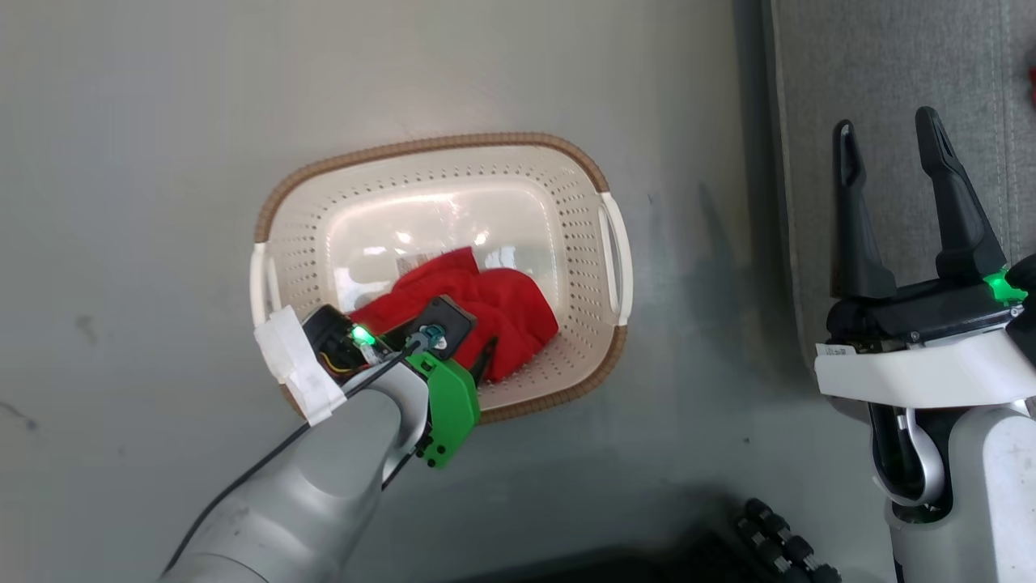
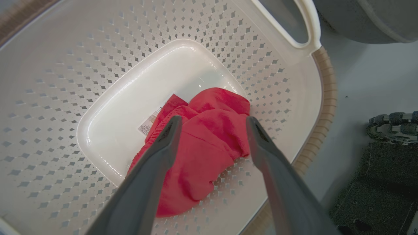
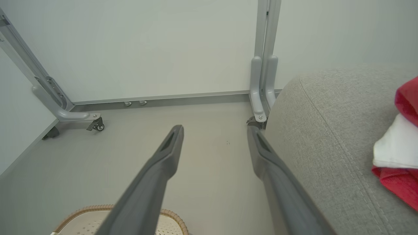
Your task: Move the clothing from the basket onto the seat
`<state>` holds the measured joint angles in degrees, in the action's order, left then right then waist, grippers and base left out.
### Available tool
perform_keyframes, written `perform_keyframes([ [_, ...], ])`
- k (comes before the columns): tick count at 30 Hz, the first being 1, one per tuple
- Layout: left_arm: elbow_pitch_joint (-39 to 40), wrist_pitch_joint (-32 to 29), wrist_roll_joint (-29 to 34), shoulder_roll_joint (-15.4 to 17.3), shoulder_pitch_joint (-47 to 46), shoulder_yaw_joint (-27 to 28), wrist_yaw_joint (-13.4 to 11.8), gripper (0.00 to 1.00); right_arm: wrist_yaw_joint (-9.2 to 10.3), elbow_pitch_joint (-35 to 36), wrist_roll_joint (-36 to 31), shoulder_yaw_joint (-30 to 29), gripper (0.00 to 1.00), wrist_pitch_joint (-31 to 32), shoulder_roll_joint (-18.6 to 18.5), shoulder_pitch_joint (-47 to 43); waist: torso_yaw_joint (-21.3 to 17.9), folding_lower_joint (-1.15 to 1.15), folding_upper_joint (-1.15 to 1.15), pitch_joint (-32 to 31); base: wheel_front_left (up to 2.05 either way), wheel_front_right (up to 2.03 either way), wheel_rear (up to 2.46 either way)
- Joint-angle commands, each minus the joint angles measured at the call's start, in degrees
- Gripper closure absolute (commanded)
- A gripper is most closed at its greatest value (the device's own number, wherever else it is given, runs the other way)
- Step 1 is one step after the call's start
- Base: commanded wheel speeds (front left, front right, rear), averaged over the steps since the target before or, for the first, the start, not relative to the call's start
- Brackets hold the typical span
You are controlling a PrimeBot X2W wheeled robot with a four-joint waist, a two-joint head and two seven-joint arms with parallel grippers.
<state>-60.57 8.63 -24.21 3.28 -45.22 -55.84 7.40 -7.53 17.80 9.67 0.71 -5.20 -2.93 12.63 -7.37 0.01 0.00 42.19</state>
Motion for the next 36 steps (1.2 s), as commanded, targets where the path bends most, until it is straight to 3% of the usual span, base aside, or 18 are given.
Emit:
perform_keyframes([
  [1, -0.5, -0.5, -0.5, 1.3, -1.7, -1.0, 0.1, 0.00, 0.08, -0.4, 0.4, 0.2, 0.00, -0.6, 0.0, 1.1, -3.3, -0.01, 0.00, 4.8, 0.00, 0.00, 0.00],
  [19, -4.7, -9.4, -10.5, 8.3, -7.8, -10.4, 0.2, 0.00, 0.08, -5.4, 4.4, 3.0, 0.00, -6.1, 0.0, 3.3, -7.5, -0.01, 0.00, 10.0, 0.00, 0.00, 0.00],
  [36, -7.8, -13.4, -15.6, 10.2, -10.1, -12.6, 0.2, 0.00, 0.08, -6.9, 6.4, 5.2, 0.00, -8.2, 0.0, 4.4, -9.9, -0.01, 0.00, 14.3, 0.00, 0.00, 0.00],
])
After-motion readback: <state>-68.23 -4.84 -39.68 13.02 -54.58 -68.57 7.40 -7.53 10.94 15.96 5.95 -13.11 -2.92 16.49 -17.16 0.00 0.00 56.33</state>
